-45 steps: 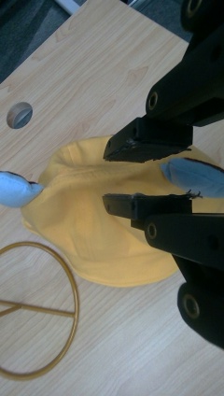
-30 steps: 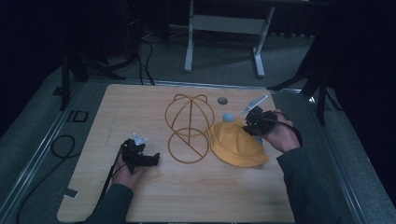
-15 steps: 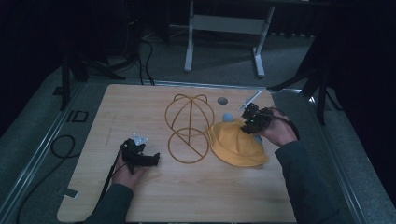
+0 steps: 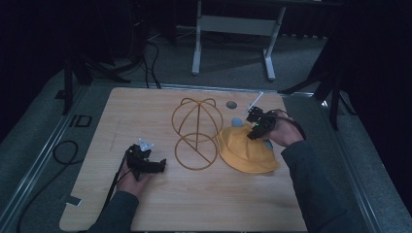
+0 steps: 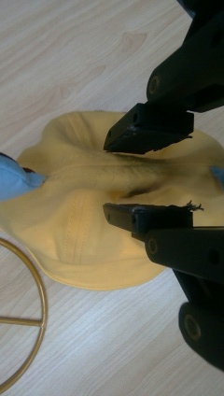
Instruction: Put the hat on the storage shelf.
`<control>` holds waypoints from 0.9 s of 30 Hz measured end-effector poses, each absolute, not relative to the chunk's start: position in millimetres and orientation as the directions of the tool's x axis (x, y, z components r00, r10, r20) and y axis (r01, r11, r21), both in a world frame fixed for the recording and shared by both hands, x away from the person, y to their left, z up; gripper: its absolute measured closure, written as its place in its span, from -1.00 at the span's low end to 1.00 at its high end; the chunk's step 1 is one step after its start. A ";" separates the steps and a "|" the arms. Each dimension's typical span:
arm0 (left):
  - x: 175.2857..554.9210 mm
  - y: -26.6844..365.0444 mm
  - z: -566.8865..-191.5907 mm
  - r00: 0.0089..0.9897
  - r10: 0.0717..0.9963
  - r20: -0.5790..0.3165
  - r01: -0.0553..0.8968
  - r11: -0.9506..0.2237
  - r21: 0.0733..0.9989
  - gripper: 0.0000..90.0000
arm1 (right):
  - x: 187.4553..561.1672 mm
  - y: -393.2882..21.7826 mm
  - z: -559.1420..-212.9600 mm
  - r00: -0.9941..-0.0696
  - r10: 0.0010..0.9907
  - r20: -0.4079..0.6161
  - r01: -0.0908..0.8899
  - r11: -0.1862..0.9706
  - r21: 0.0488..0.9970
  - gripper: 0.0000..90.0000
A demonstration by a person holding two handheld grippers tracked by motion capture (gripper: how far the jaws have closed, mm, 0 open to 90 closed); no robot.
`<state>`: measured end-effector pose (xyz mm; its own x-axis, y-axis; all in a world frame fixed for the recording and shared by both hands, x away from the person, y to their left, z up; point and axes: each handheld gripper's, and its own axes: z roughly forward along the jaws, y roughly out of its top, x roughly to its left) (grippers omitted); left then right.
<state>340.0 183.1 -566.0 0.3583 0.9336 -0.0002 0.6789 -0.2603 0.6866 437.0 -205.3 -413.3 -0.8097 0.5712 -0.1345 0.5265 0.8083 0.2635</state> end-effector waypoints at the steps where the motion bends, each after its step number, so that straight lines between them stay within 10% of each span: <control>1: 340.0 183.2 -565.9 0.359 0.933 0.000 0.679 -0.261 0.686 -1.00 | 438.0 -204.1 -414.7 -0.810 0.572 -0.132 0.530 0.809 0.254 0.40; 27: 340.0 183.1 -566.0 0.358 0.934 -0.001 0.679 -0.260 0.687 -1.00 | 437.4 -204.0 -418.0 -0.802 0.566 -0.189 0.529 0.821 0.213 0.85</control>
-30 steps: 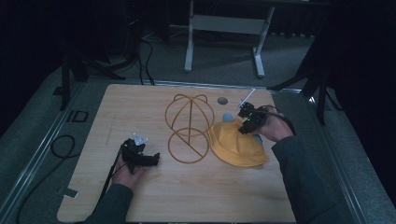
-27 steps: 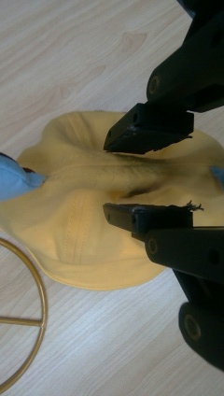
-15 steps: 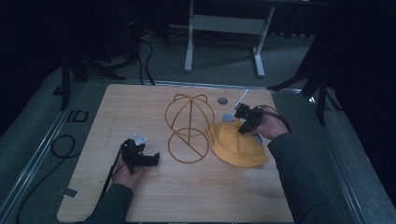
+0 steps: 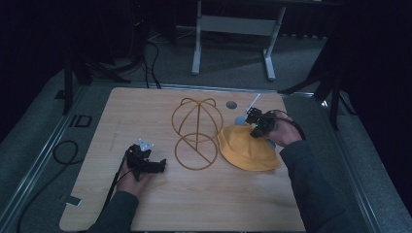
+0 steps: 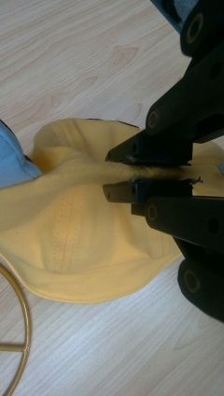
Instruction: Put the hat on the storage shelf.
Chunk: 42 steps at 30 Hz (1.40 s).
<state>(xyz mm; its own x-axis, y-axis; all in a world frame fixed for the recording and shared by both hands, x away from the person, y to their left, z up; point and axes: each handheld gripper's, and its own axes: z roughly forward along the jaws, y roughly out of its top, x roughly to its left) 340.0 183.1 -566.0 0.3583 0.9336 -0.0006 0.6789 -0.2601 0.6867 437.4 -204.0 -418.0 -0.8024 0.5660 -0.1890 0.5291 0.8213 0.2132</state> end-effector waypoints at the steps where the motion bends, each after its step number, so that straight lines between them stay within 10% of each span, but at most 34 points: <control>1: 340.0 183.1 -566.0 0.358 0.934 -0.001 0.679 -0.260 0.687 -1.00 | 436.8 -205.4 -417.4 -0.800 0.568 -0.193 0.530 0.820 0.217 0.86; 42: 340.0 183.1 -565.9 0.359 0.933 0.000 0.679 -0.261 0.686 -1.00 | 403.4 -237.2 -369.5 -0.693 0.685 -0.226 0.480 0.672 0.564 0.87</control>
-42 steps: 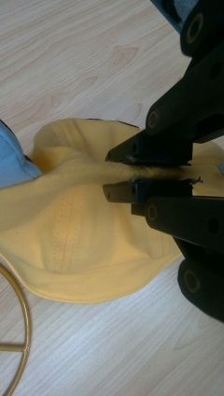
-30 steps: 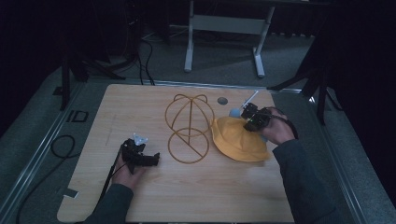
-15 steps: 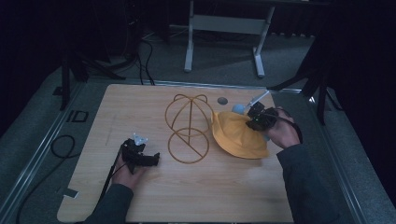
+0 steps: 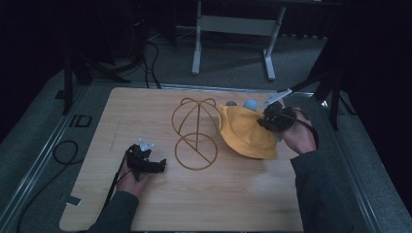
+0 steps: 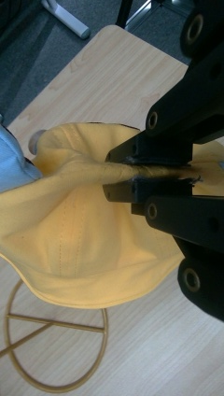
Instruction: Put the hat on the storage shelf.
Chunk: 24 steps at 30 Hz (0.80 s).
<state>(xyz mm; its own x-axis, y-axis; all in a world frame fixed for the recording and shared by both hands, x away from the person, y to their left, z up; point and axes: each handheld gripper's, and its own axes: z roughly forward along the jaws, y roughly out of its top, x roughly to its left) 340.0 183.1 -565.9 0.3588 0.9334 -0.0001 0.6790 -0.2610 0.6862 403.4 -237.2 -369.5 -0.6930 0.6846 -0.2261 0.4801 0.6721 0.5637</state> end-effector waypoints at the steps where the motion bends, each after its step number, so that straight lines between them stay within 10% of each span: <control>1: 340.1 183.2 -565.9 0.359 0.933 0.000 0.679 -0.261 0.686 -1.00 | 403.5 -238.8 -368.0 -0.691 0.688 -0.223 0.479 0.666 0.572 0.87; 24: 340.0 183.2 -565.8 0.359 0.933 -0.001 0.680 -0.261 0.686 -1.00 | 401.0 -253.2 -346.4 -0.653 0.732 -0.194 0.453 0.583 0.675 0.87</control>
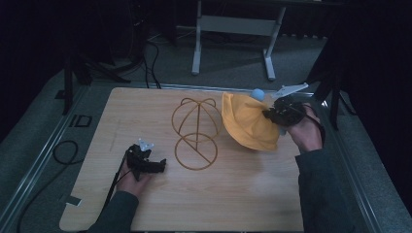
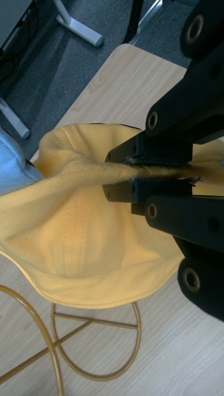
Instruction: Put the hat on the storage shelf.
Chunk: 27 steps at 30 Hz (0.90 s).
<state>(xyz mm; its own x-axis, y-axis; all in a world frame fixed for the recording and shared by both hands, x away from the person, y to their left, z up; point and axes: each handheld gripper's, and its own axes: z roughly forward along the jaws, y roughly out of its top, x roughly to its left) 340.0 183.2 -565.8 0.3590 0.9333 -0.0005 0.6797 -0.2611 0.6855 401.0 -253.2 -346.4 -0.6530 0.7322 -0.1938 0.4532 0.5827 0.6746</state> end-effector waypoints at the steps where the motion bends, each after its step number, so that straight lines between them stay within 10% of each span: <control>1: 340.0 183.2 -565.8 0.359 0.933 -0.001 0.680 -0.261 0.686 -1.00 | 400.9 -253.7 -345.8 -0.652 0.733 -0.194 0.451 0.581 0.678 0.87; 27: 340.0 183.3 -565.6 0.360 0.933 0.000 0.681 -0.263 0.684 -1.00 | 389.9 -262.1 -319.8 -0.644 0.744 -0.178 0.403 0.528 0.748 0.88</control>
<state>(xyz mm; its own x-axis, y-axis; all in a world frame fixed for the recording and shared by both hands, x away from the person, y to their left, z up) 340.0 183.3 -565.6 0.3603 0.9328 -0.0002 0.6805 -0.2627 0.6840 389.9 -262.1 -319.8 -0.6437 0.7443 -0.1781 0.4034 0.5277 0.7475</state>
